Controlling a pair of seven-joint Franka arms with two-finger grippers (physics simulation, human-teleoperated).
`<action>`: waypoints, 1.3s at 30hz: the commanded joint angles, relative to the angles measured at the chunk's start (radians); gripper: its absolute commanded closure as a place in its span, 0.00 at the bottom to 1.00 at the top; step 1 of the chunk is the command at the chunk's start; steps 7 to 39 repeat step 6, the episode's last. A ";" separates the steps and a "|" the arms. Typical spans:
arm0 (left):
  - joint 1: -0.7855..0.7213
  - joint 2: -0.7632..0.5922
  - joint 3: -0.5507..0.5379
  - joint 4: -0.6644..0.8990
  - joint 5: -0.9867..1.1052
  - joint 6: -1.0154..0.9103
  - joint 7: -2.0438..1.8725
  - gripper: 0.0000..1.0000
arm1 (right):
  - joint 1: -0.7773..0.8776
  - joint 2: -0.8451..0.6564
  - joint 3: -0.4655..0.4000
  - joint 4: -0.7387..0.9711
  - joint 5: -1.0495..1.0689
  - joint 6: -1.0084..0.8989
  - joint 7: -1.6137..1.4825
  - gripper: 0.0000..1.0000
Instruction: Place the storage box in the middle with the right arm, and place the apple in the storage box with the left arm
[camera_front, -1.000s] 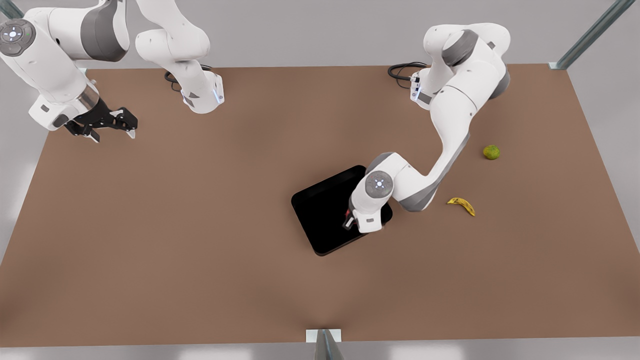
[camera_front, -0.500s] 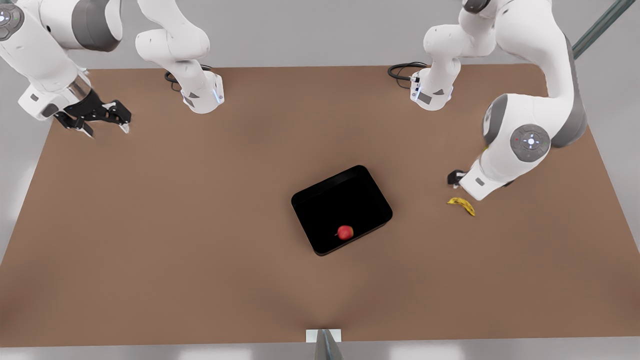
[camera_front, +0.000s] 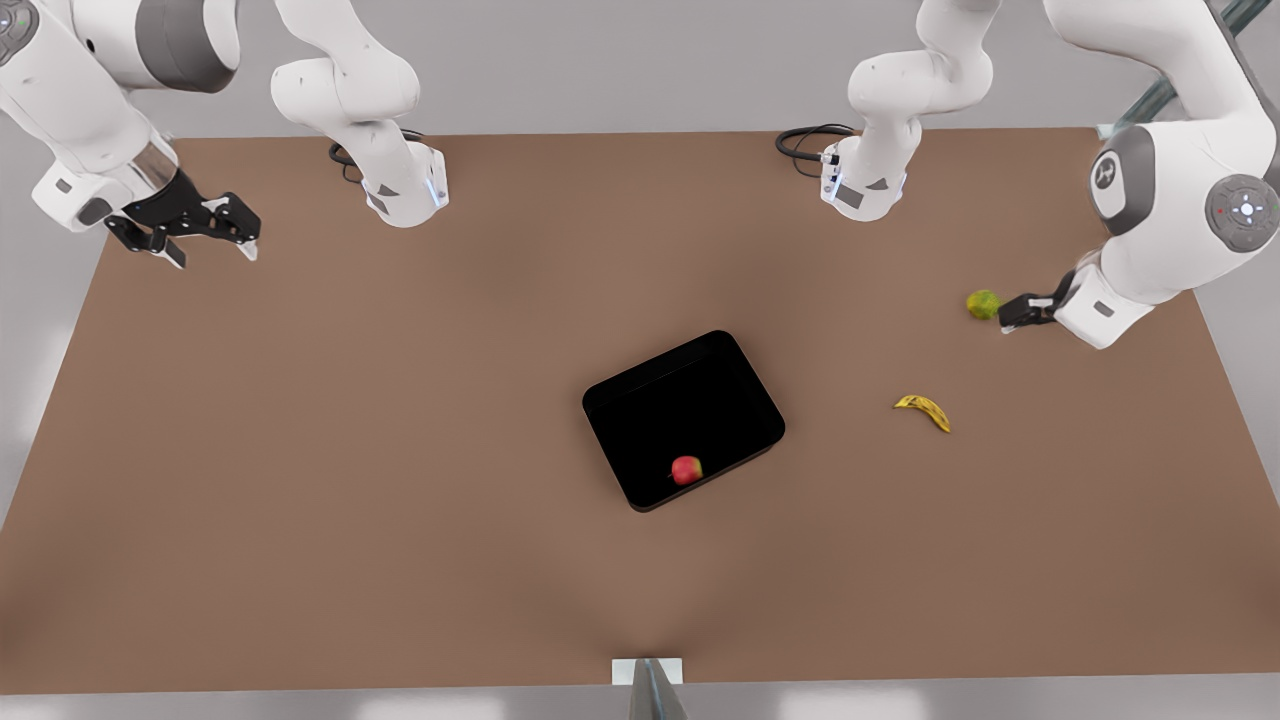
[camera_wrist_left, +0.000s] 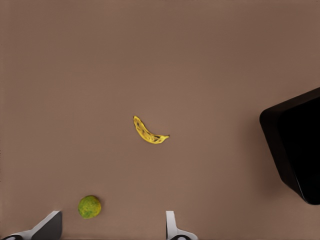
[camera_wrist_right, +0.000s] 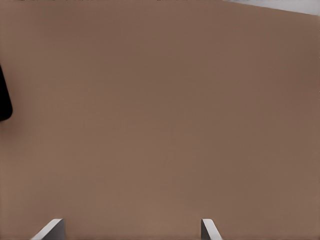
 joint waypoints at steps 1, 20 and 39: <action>-0.223 0.045 0.002 0.050 -0.003 -0.015 -0.006 0.00 | 0.000 0.000 0.000 0.001 0.000 0.000 -0.001 0.00; -0.234 0.118 0.000 0.157 -0.003 -0.073 -0.017 0.00 | -0.008 -0.002 -0.003 0.001 0.000 -0.004 -0.016 0.00; -0.234 0.118 0.000 0.157 -0.003 -0.073 -0.017 0.00 | -0.008 -0.002 -0.003 0.001 0.000 -0.004 -0.016 0.00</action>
